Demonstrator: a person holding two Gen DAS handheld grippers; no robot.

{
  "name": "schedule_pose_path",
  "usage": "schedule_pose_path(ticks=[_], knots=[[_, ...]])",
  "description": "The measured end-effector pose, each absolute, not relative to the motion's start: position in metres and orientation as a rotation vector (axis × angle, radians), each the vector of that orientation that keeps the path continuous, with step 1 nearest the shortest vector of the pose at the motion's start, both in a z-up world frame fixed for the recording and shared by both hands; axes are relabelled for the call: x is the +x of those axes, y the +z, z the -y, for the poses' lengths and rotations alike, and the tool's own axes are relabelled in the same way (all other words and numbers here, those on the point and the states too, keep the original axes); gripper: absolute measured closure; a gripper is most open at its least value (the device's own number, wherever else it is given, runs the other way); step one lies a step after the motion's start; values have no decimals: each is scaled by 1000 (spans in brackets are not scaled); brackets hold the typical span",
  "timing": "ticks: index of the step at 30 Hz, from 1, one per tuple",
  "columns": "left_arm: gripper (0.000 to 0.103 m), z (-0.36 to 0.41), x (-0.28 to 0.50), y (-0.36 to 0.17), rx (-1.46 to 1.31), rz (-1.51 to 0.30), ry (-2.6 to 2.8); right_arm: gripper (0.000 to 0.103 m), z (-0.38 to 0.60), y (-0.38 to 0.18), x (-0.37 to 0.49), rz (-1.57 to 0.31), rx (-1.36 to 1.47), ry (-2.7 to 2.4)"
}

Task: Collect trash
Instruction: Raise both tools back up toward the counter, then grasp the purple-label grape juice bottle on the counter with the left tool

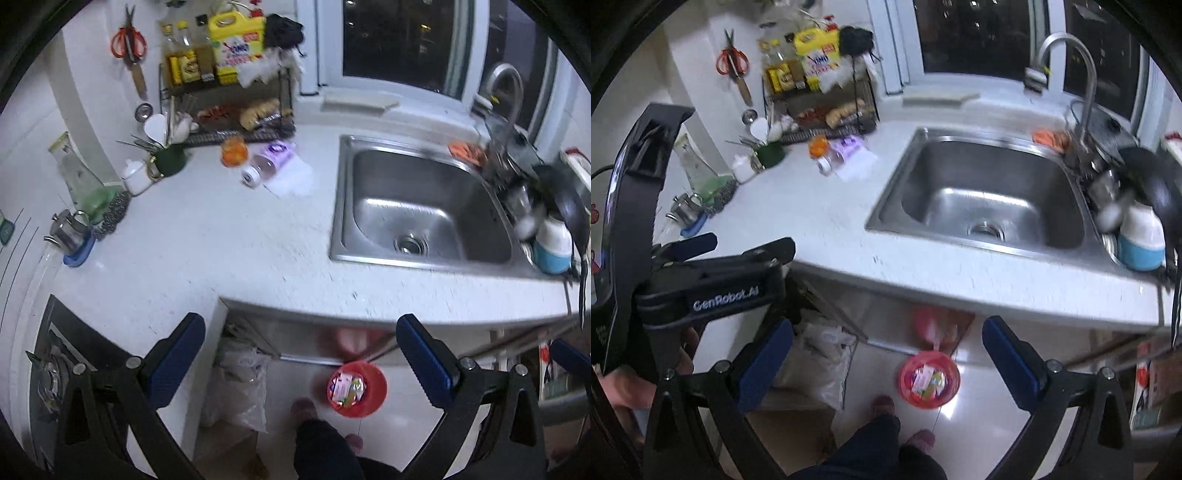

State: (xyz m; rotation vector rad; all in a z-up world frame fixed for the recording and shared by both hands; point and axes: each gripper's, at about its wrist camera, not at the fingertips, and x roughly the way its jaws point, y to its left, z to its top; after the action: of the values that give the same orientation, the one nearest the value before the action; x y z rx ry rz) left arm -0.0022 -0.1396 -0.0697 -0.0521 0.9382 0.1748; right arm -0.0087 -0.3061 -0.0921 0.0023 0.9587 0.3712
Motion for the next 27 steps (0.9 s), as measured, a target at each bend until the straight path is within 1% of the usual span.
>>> schedule_pose_path(ticks=[5, 13, 20, 27], knots=[[1, 125, 18, -55, -29, -924, 182, 0, 304, -82, 25, -925, 0, 360], [1, 78, 76, -47, -30, -936, 202, 0, 264, -70, 90, -899, -38, 367], [1, 31, 130, -47, -12, -969, 177, 0, 225, -65, 150, -888, -71, 325], [1, -12, 175, -61, -29, -1017, 118, 0, 190, -74, 196, -910, -105, 299]])
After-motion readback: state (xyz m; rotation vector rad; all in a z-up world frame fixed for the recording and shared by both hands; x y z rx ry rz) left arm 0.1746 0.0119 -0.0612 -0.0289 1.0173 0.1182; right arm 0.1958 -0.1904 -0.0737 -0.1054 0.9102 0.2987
